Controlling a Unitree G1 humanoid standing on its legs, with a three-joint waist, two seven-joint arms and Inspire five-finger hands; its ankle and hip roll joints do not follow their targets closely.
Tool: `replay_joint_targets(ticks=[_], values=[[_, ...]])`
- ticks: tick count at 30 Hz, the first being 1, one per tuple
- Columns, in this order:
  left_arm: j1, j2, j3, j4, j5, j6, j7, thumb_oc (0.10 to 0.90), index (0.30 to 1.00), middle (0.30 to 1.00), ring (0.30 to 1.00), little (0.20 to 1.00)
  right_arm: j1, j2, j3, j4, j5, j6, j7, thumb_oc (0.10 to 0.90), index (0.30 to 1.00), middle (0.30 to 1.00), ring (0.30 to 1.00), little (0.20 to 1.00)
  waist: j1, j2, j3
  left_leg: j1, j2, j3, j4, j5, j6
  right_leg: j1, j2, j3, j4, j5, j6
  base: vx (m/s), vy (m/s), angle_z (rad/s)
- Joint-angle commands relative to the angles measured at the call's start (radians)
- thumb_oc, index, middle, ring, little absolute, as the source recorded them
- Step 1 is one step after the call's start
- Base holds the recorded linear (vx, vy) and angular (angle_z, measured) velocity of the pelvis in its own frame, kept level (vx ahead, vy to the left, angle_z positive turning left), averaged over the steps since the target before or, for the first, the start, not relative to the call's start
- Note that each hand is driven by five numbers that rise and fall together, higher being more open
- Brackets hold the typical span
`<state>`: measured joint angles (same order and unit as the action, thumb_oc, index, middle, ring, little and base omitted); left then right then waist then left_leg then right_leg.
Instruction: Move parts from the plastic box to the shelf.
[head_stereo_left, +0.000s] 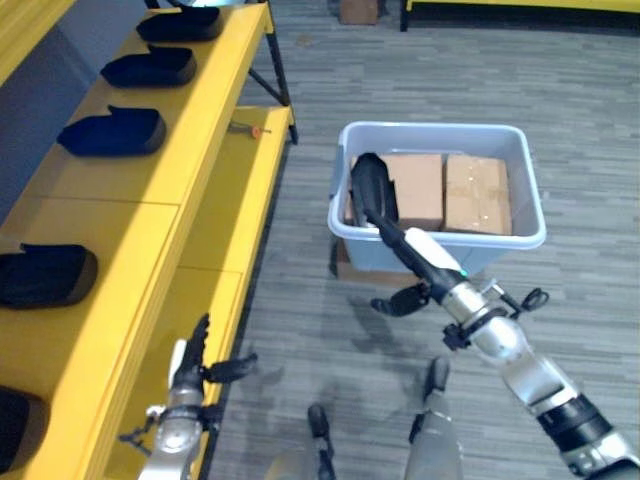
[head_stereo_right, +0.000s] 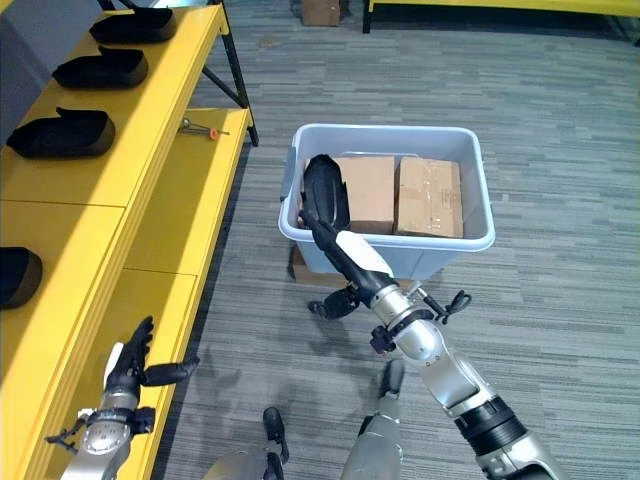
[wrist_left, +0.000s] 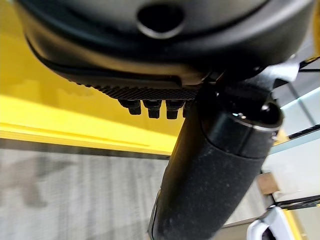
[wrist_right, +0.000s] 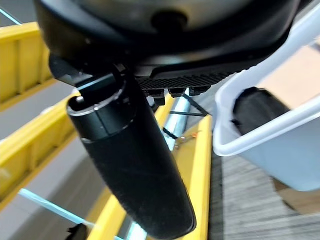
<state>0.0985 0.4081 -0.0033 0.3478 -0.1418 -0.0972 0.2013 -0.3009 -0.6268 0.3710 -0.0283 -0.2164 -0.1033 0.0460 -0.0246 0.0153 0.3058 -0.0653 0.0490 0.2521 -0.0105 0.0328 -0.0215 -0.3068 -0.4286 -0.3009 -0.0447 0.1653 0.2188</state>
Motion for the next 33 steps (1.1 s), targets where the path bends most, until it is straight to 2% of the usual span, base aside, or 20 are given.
replay_joint_targets(ticks=[1, 2, 3, 5, 7, 8, 9, 11, 14, 15, 17, 20, 22, 25, 26, 29, 30, 31, 32, 33], values=[[-0.039, 0.049, 0.028, -0.097, 0.017, -0.089, 0.046, 0.900, 1.000, 1.000, 1.000, 1.000, -0.098, -0.037, -0.096, -0.083, 0.008, -0.066, -0.055, 0.900, 1.000, 1.000, 1.000, 1.000, 0.006, -0.037, -0.028, 0.079, -0.009, -0.083, 0.200, -0.234, -0.034, 0.028, 0.013, -0.013, 0.050, 0.147, 0.035, 0.30, -0.258, 0.32], [-0.045, 0.042, 0.022, -0.092, 0.010, -0.089, 0.048, 0.900, 1.000, 1.000, 1.000, 1.000, -0.102, -0.047, -0.097, -0.085, 0.011, -0.064, -0.055, 0.900, 1.000, 1.000, 1.000, 1.000, -0.004, -0.035, -0.033, 0.086, -0.009, -0.090, 0.197, -0.233, -0.039, 0.021, 0.018, -0.008, 0.063, 0.140, 0.032, 0.37, -0.275, 0.58], [-0.042, 0.037, 0.025, -0.089, 0.003, -0.089, 0.050, 0.900, 1.000, 1.000, 1.000, 1.000, -0.094, -0.056, -0.105, -0.090, 0.012, -0.066, -0.051, 0.900, 1.000, 1.000, 1.000, 1.000, -0.010, -0.025, -0.042, 0.115, 0.011, -0.096, 0.189, -0.223, -0.052, 0.003, 0.040, -0.014, 0.120, 0.093, 0.021, 0.33, -0.239, 0.57], [-0.035, 0.032, 0.022, -0.095, -0.003, -0.088, 0.048, 0.900, 1.000, 1.000, 1.000, 1.000, -0.086, -0.059, -0.107, -0.095, 0.015, -0.065, -0.053, 0.900, 1.000, 1.000, 1.000, 1.000, -0.013, -0.021, -0.043, 0.121, 0.017, -0.100, 0.190, -0.223, -0.057, 0.006, 0.050, -0.020, 0.132, 0.076, 0.016, 0.24, -0.207, 0.15], [-0.034, 0.016, 0.018, -0.107, -0.010, -0.090, 0.049, 0.900, 1.000, 1.000, 1.000, 1.000, -0.068, -0.080, -0.126, -0.093, 0.036, -0.070, -0.062, 0.900, 1.000, 1.000, 1.000, 1.000, -0.024, -0.005, -0.048, 0.116, 0.053, -0.117, 0.196, -0.140, -0.091, 0.010, 0.104, -0.028, 0.145, 0.042, -0.008, 0.23, -0.288, -0.23], [-0.034, 0.016, 0.018, -0.107, -0.010, -0.090, 0.049, 0.900, 1.000, 1.000, 1.000, 1.000, -0.068, -0.080, -0.126, -0.093, 0.036, -0.070, -0.062, 0.900, 1.000, 1.000, 1.000, 1.000, -0.024, -0.005, -0.048, 0.116, 0.053, -0.117, 0.196, -0.140, -0.091, 0.010, 0.104, -0.028, 0.145, 0.042, -0.008, 0.21, -0.314, 0.00], [-0.036, 0.011, 0.013, -0.115, -0.015, -0.092, 0.043, 0.900, 1.000, 1.000, 1.000, 1.000, -0.058, -0.091, -0.138, -0.086, 0.049, -0.074, -0.069, 0.900, 1.000, 1.000, 1.000, 1.000, -0.021, -0.003, -0.054, 0.103, 0.070, -0.130, 0.227, -0.085, -0.105, 0.016, 0.148, -0.027, 0.141, 0.007, -0.030, 0.20, -0.284, 0.08], [-0.032, 0.006, 0.007, -0.124, -0.014, -0.092, 0.039, 0.900, 1.000, 1.000, 1.000, 1.000, -0.046, -0.097, -0.142, -0.085, 0.061, -0.079, -0.069, 0.900, 1.000, 1.000, 1.000, 1.000, -0.015, 0.000, -0.053, 0.076, 0.080, -0.145, 0.304, -0.039, -0.119, 0.034, 0.189, -0.015, 0.136, -0.026, -0.059, 0.21, -0.302, -0.02], [-0.023, 0.003, 0.006, -0.127, -0.012, -0.091, 0.031, 0.900, 1.000, 1.000, 1.000, 1.000, -0.029, -0.103, -0.152, -0.089, 0.069, -0.083, -0.070, 0.900, 1.000, 1.000, 1.000, 1.000, -0.008, -0.010, -0.051, 0.027, 0.064, -0.167, 0.402, 0.009, -0.129, 0.054, 0.210, -0.008, 0.124, -0.048, -0.087, 0.15, -0.222, -0.18], [-0.015, 0.003, 0.015, -0.125, -0.006, -0.087, 0.026, 0.900, 1.000, 1.000, 1.000, 1.000, -0.017, -0.095, -0.158, -0.092, 0.079, -0.090, -0.066, 0.900, 1.000, 1.000, 1.000, 1.000, 0.005, -0.021, -0.048, -0.001, 0.054, -0.197, 0.476, 0.056, -0.139, 0.076, 0.239, -0.003, 0.116, -0.068, -0.113, 0.21, -0.297, -0.20], [-0.006, 0.006, 0.023, -0.133, 0.000, -0.084, 0.019, 0.900, 1.000, 1.000, 1.000, 1.000, -0.004, -0.088, -0.164, -0.091, 0.083, -0.089, -0.068, 0.900, 1.000, 1.000, 1.000, 1.000, 0.011, -0.031, -0.044, -0.027, 0.063, -0.197, 0.473, 0.070, -0.129, 0.096, 0.266, -0.001, 0.106, -0.081, -0.125, 0.16, -0.210, -0.29], [0.018, 0.012, 0.042, -0.143, 0.008, -0.082, 0.018, 0.900, 1.000, 1.000, 1.000, 1.000, 0.000, -0.075, -0.163, -0.083, 0.092, -0.095, -0.070, 0.900, 1.000, 1.000, 1.000, 1.000, 0.029, -0.049, -0.049, -0.052, 0.128, -0.200, 0.368, 0.086, -0.109, 0.116, 0.293, 0.015, 0.089, -0.104, -0.124, 0.15, -0.059, -0.28], [0.024, 0.017, 0.048, -0.142, 0.012, -0.082, 0.022, 0.900, 1.000, 1.000, 1.000, 1.000, -0.006, -0.068, -0.157, -0.077, 0.096, -0.099, -0.072, 0.900, 1.000, 1.000, 1.000, 1.000, 0.040, -0.058, -0.047, -0.058, 0.140, -0.220, 0.322, 0.085, -0.101, 0.119, 0.303, 0.032, 0.088, -0.111, -0.123, 0.11, -0.015, -0.36], [0.042, 0.033, 0.069, -0.149, 0.010, -0.086, 0.034, 0.900, 1.000, 1.000, 1.000, 1.000, -0.022, -0.053, -0.132, -0.059, 0.115, -0.108, -0.070, 0.900, 1.000, 1.000, 1.000, 1.000, 0.076, -0.081, -0.045, -0.083, 0.201, -0.325, 0.183, 0.139, -0.095, 0.120, 0.329, 0.079, 0.122, -0.149, -0.118, 0.15, 0.024, -0.53], [0.045, 0.048, 0.074, -0.156, 0.012, -0.087, 0.036, 0.900, 1.000, 1.000, 1.000, 1.000, -0.030, -0.048, -0.119, -0.052, 0.120, -0.112, -0.066, 0.900, 1.000, 1.000, 1.000, 1.000, 0.091, -0.086, -0.039, -0.092, 0.239, -0.391, 0.136, 0.193, -0.102, 0.116, 0.340, 0.105, 0.166, -0.174, -0.121, 0.14, 0.101, -0.81], [0.047, 0.058, 0.077, -0.159, 0.009, -0.089, 0.036, 0.900, 1.000, 1.000, 1.000, 1.000, -0.031, -0.045, -0.111, -0.049, 0.127, -0.115, -0.062, 0.900, 1.000, 1.000, 1.000, 1.000, 0.101, -0.069, -0.033, -0.112, 0.253, -0.462, 0.076, 0.227, -0.114, 0.095, 0.347, 0.144, 0.240, -0.208, -0.120, 0.09, 0.190, -0.63], [0.048, 0.057, 0.081, -0.164, 0.010, -0.090, 0.030, 0.900, 1.000, 1.000, 1.000, 1.000, -0.020, -0.039, -0.113, -0.057, 0.126, -0.113, -0.050, 0.900, 1.000, 1.000, 1.000, 1.000, 0.095, -0.063, -0.035, -0.096, 0.249, -0.447, 0.105, 0.206, -0.114, 0.085, 0.339, 0.145, 0.269, -0.217, -0.121, 0.08, 0.250, -0.65], [0.052, 0.057, 0.077, -0.170, 0.011, -0.093, 0.022, 0.900, 1.000, 1.000, 1.000, 1.000, -0.014, -0.037, -0.112, -0.055, 0.120, -0.113, -0.044, 0.900, 1.000, 1.000, 1.000, 1.000, 0.102, -0.053, -0.035, -0.084, 0.215, -0.456, 0.103, 0.159, -0.115, 0.082, 0.331, 0.158, 0.281, -0.213, -0.112, 0.09, 0.288, -0.76], [0.056, 0.053, 0.076, -0.172, 0.008, -0.094, 0.019, 0.900, 1.000, 1.000, 1.000, 1.000, -0.004, -0.036, -0.117, -0.061, 0.117, -0.113, -0.043, 0.900, 1.000, 1.000, 1.000, 1.000, 0.099, -0.049, -0.036, -0.070, 0.203, -0.443, 0.083, 0.127, -0.110, 0.084, 0.324, 0.167, 0.284, -0.212, -0.105, 0.13, 0.483, -0.63], [0.045, 0.063, 0.064, -0.169, 0.009, -0.095, 0.015, 0.900, 1.000, 1.000, 1.000, 1.000, 0.028, -0.031, -0.132, -0.065, 0.106, -0.108, -0.037, 0.900, 1.000, 1.000, 1.000, 1.000, 0.083, -0.035, -0.039, -0.038, 0.192, -0.394, 0.005, 0.102, -0.110, 0.080, 0.296, 0.168, 0.278, -0.203, -0.082, 0.08, 0.346, -0.48]])
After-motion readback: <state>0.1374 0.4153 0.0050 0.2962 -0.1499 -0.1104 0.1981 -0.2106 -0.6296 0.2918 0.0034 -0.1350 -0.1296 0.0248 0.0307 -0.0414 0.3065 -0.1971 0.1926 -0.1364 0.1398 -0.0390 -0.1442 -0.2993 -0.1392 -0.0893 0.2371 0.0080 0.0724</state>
